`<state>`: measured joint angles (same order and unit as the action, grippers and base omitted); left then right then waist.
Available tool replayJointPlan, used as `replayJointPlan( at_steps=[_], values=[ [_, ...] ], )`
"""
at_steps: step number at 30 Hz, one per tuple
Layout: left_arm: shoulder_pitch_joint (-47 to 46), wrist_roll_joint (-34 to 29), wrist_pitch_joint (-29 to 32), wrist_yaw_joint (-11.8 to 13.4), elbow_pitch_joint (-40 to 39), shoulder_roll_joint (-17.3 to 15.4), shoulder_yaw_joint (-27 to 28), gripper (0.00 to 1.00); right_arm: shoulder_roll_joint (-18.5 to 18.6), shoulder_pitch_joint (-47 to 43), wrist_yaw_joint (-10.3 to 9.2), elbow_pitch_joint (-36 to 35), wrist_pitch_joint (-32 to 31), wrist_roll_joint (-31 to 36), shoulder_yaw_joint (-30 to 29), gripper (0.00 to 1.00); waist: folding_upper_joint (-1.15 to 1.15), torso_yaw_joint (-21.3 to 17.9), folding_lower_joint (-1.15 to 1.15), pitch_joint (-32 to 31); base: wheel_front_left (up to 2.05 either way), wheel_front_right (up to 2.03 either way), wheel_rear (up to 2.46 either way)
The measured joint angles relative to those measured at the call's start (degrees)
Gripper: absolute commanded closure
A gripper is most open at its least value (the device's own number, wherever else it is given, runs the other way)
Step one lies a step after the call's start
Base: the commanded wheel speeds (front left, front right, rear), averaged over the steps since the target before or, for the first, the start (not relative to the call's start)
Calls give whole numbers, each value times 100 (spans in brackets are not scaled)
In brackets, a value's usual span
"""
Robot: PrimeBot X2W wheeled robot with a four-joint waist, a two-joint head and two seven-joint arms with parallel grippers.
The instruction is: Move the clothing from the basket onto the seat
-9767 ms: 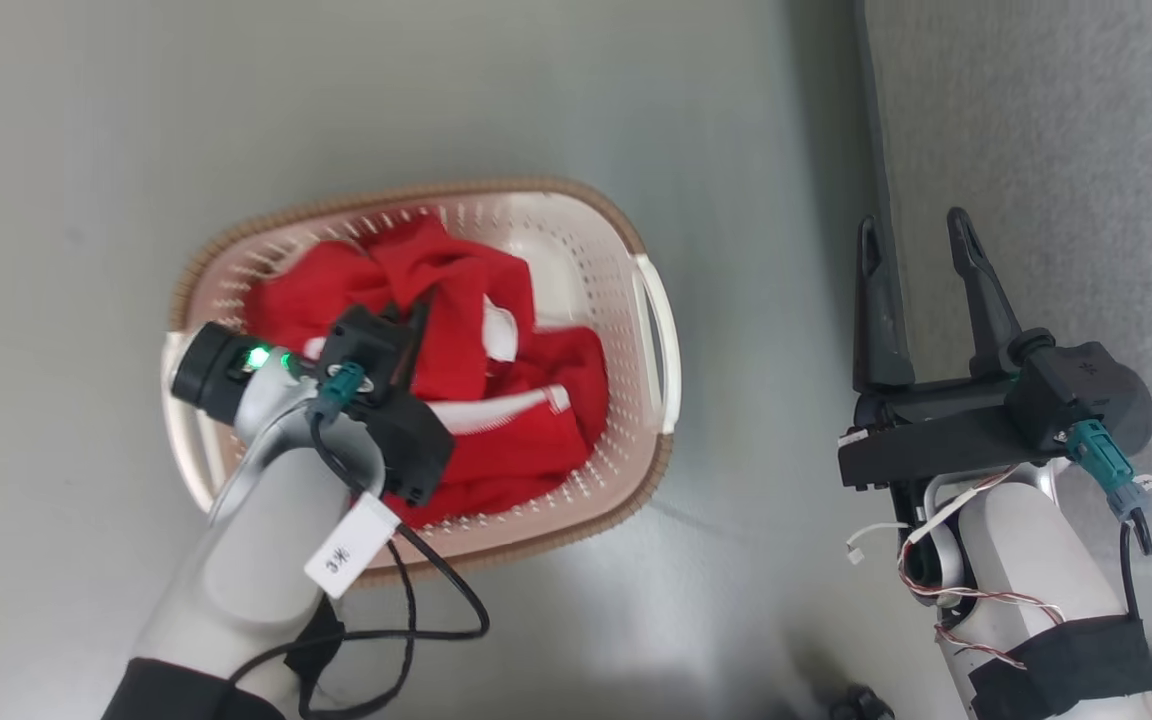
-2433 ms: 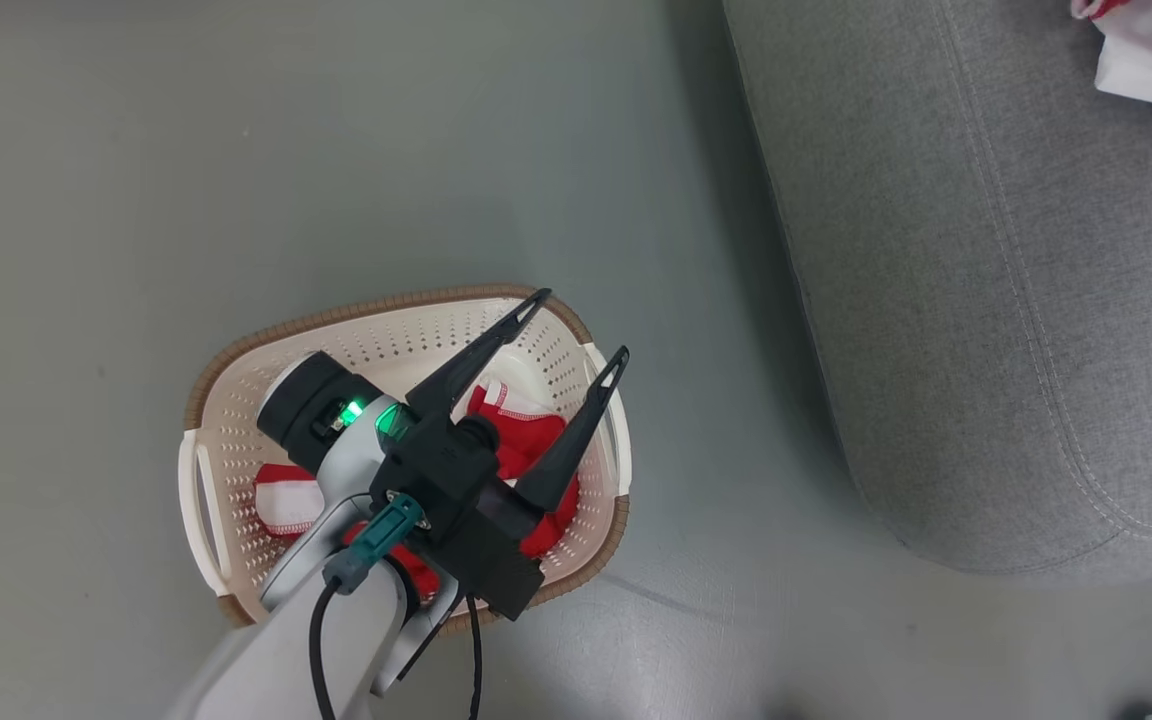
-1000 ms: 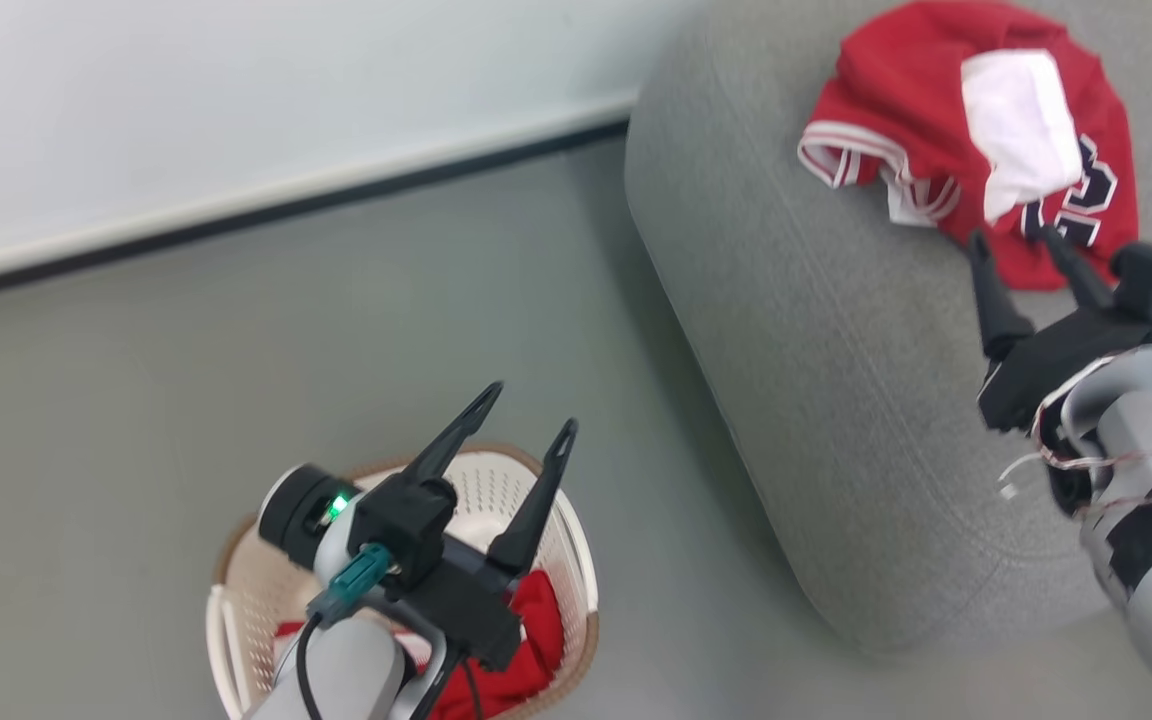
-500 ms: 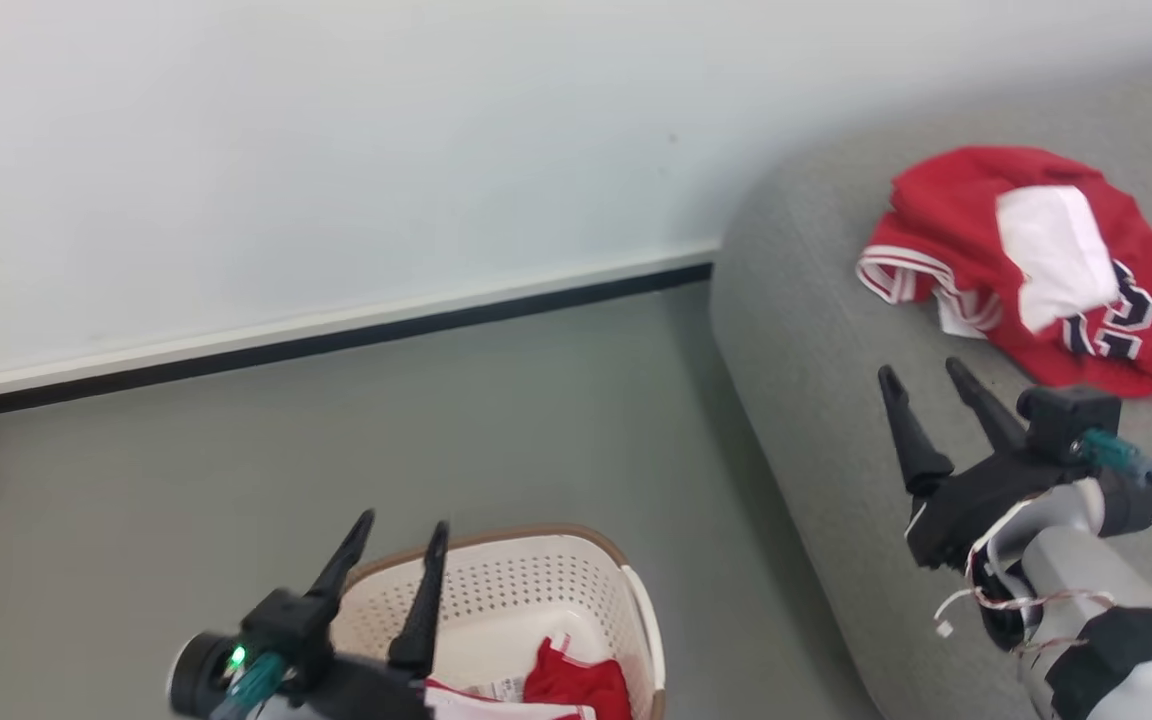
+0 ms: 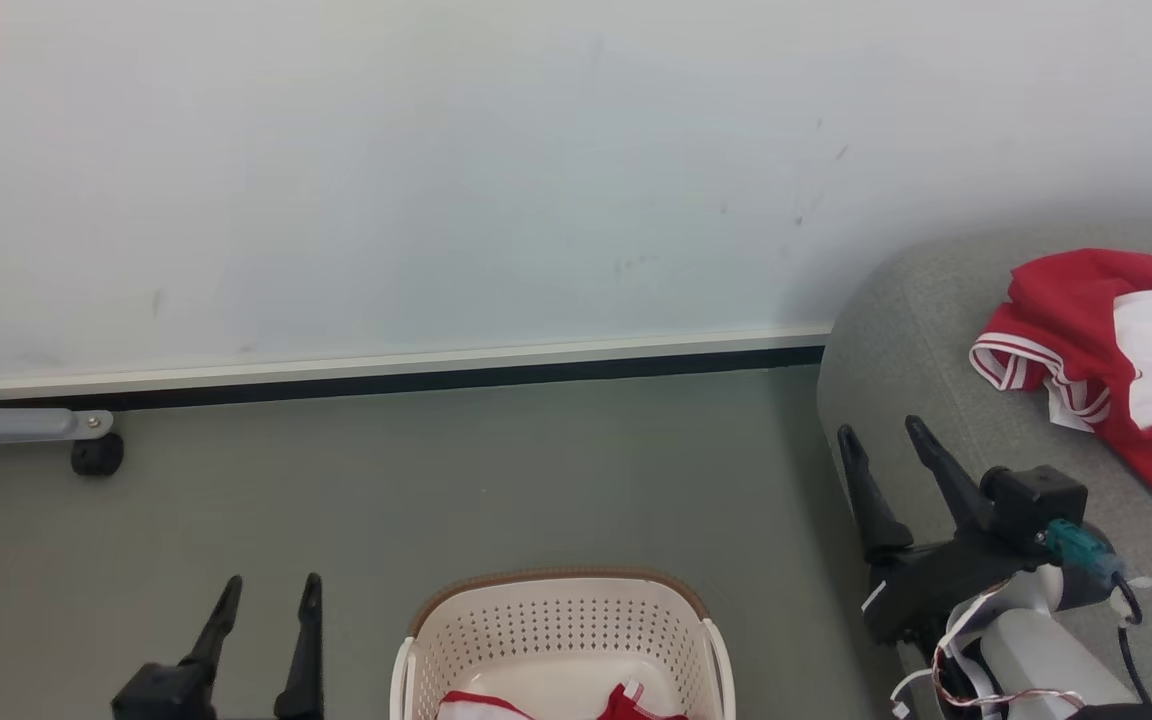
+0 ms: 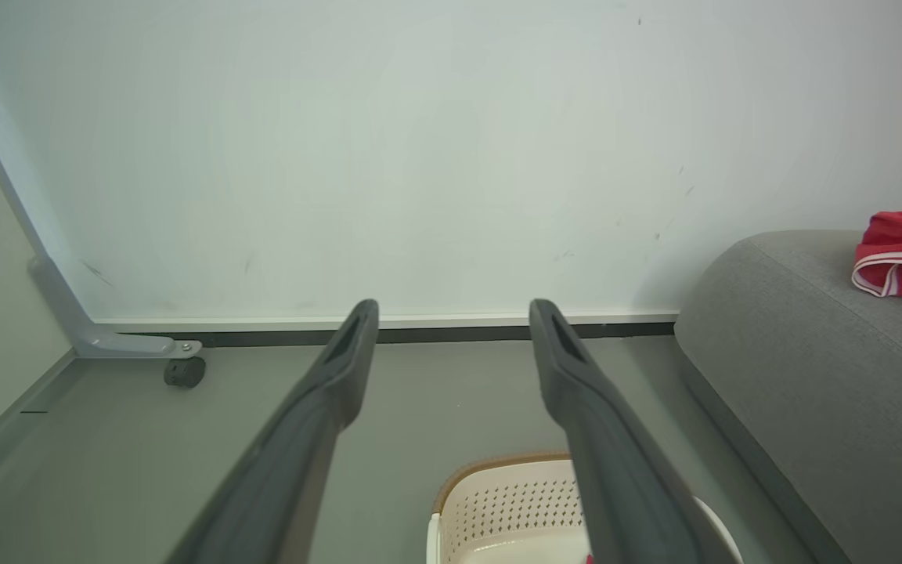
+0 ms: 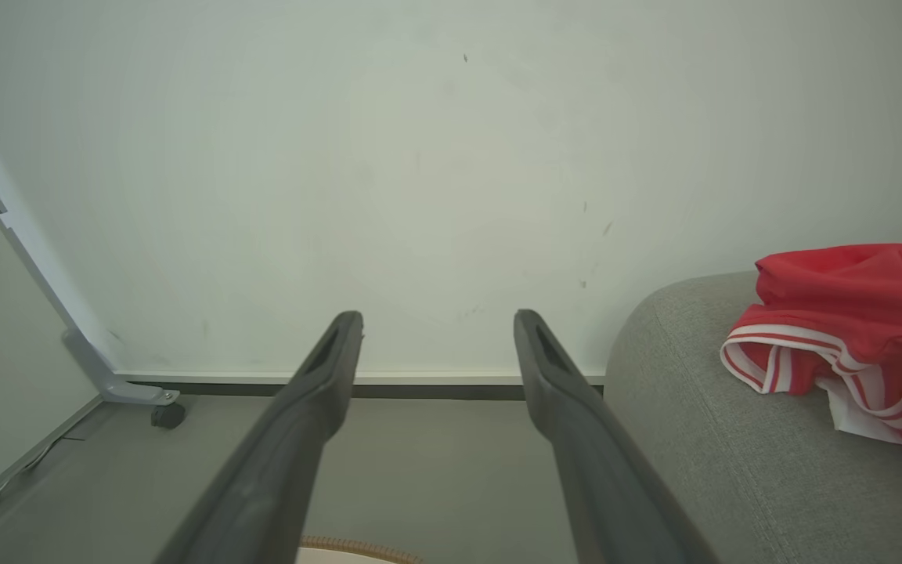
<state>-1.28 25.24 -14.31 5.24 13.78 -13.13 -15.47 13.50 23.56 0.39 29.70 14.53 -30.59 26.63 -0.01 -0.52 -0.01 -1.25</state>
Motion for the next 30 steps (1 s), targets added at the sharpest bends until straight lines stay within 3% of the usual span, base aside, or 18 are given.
replayJointPlan(
  at_steps=[5,18,30],
  values=[
    [403,-1,-1,83,-265,-132,372,0,-91,-374,-134,-516,0,231,113,0,0,148,0,-119,0,0,0],
    [1271,-188,-1,141,-939,-16,803,0,-89,-1700,-552,-1680,1,479,-54,0,1,136,1,-185,0,0,0],
    [1612,-428,-2,183,-1322,110,985,0,-78,-2096,-651,-2212,1,595,-324,0,1,59,1,-179,0,0,0]
  ],
)
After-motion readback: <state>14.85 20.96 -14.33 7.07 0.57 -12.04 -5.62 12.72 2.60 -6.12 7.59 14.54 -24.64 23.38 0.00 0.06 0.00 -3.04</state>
